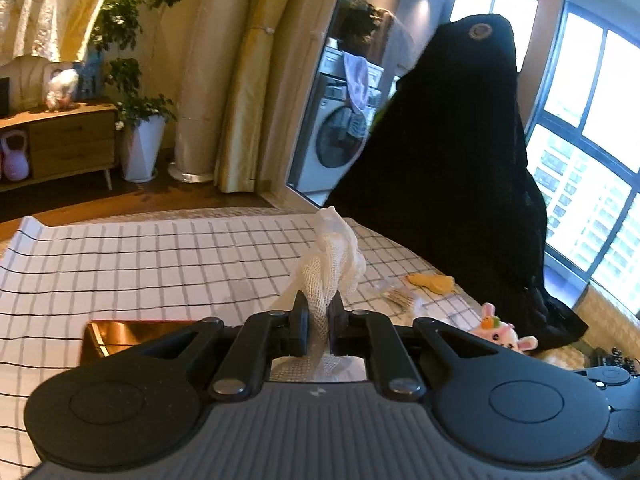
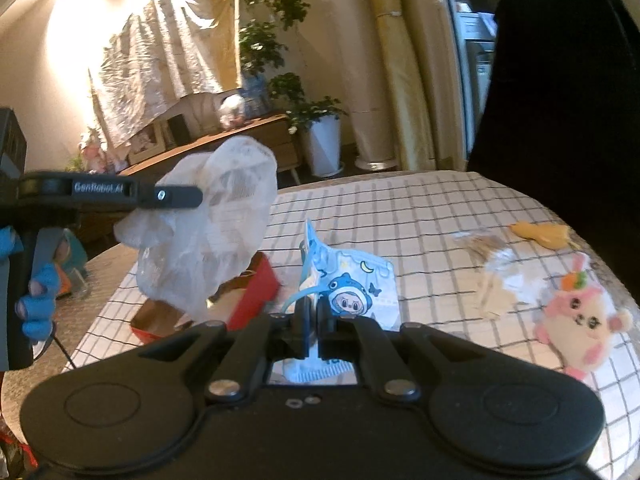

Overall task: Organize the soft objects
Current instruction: 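Carry the mesh cloth with the left gripper while the right gripper carries the labubu bag to the tin, then open the left gripper releasing the mesh cloth into the tin while the right gripper releases the labubu bag, then withdraw both grippers from the tin toward the clear bag and white tissue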

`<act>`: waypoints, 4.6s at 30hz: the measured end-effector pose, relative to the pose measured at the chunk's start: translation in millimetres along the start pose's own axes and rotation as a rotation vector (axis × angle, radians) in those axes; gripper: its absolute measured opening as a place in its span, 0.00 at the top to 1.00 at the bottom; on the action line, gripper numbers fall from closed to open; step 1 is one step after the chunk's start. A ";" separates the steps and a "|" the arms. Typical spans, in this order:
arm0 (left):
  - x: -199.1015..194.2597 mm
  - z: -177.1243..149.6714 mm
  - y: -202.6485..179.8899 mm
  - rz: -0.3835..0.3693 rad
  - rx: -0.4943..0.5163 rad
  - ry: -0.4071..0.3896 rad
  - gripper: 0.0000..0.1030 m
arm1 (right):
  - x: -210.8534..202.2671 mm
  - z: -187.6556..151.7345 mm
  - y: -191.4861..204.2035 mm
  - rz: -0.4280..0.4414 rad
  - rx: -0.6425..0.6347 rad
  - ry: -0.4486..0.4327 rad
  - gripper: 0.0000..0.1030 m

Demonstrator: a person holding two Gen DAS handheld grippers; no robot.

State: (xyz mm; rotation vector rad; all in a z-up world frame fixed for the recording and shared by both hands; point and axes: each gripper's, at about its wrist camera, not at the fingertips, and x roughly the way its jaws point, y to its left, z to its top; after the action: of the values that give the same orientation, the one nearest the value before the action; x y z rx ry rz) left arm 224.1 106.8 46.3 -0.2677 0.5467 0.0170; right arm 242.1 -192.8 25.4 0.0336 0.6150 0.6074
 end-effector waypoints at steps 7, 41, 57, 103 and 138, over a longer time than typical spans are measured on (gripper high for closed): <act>-4.3 -1.2 34.6 0.074 -0.032 -0.002 0.91 | 26.0 13.0 42.1 0.067 -0.067 0.019 0.97; 79.7 -39.1 140.8 0.244 -0.095 0.195 0.91 | 164.2 0.6 142.8 0.079 -0.296 0.226 0.97; 104.1 -78.6 146.2 0.229 -0.093 0.331 0.91 | 182.2 -19.6 146.2 0.086 -0.273 0.298 0.94; 18.5 -47.8 73.2 0.187 -0.001 0.094 0.21 | 62.8 -2.2 74.8 0.126 -0.043 0.086 0.19; 127.7 -68.3 -49.1 0.125 0.025 0.128 0.00 | 31.9 -6.1 -112.4 -0.247 0.154 0.031 0.08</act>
State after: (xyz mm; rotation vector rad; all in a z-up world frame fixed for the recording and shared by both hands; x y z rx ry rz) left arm 302.6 35.0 -63.4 -0.2105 0.6897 0.1142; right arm 318.4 -269.2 -19.6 0.0910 0.6833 0.3213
